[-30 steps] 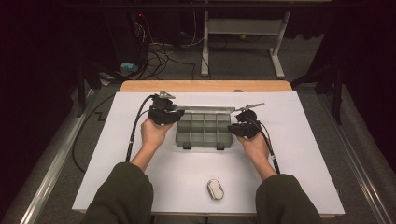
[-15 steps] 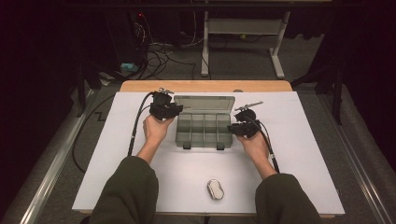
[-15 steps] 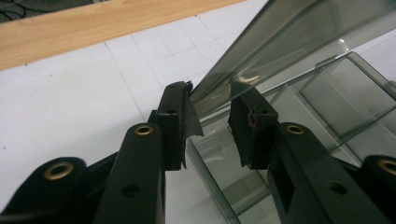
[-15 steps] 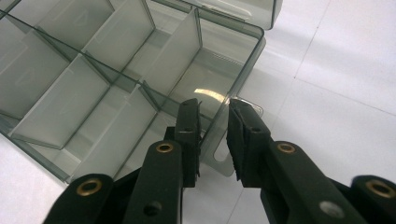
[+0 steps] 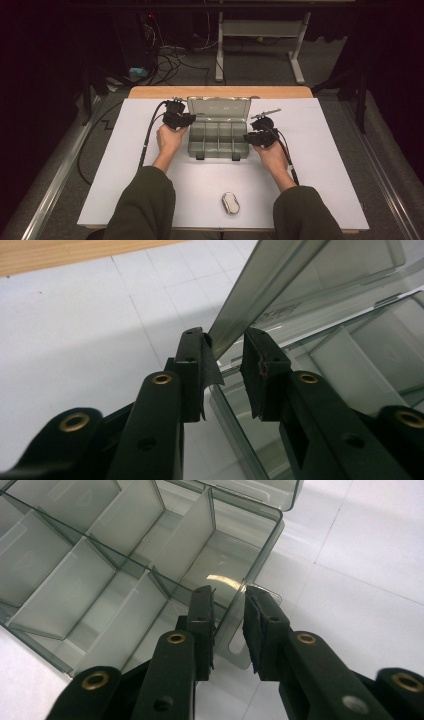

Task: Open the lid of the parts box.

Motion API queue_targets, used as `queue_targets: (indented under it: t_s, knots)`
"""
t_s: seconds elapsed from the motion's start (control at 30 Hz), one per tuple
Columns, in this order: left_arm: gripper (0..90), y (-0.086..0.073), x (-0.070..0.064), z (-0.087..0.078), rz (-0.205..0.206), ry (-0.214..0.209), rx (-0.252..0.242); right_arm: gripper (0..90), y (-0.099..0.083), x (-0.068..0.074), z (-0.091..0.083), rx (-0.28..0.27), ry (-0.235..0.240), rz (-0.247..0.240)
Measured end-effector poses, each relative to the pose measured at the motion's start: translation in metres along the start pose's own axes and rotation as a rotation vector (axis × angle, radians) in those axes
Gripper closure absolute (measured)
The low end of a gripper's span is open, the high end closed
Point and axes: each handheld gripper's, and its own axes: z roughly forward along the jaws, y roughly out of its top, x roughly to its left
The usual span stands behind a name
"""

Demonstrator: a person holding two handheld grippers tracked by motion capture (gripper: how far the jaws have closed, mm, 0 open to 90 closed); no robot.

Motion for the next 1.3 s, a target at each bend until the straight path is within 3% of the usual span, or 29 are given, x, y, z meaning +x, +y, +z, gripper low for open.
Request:
queue_targets:
  t_s: [0.27, 0.5, 0.7, 1.0, 1.13, 1.3]
  knots:
    - [72.3, -0.001, 0.004, 0.006, -0.042, -0.009, -0.001, 74.6, 0.001, 0.001, 0.0, 0.005, -0.005, -0.003]
    - [73.0, 0.0, 0.004, 0.01, -0.043, 0.006, -0.005, 74.6, 0.001, 0.002, 0.0, 0.007, -0.008, -0.003]
    - [72.1, 0.002, 0.0, 0.011, -0.012, 0.035, 0.011, 74.6, 0.001, 0.002, 0.0, 0.008, -0.01, -0.003]
    - [67.5, 0.006, -0.002, 0.014, -0.004, 0.058, 0.028, 74.6, 0.001, 0.002, 0.0, 0.005, -0.012, -0.002]
    - [61.3, 0.007, -0.001, 0.011, -0.011, 0.046, 0.03, 74.6, 0.001, 0.002, 0.0, 0.005, -0.011, -0.004]
    - [56.1, 0.008, -0.002, 0.002, 0.012, 0.045, 0.025, 74.6, 0.0, 0.002, 0.0, 0.003, -0.012, -0.004]
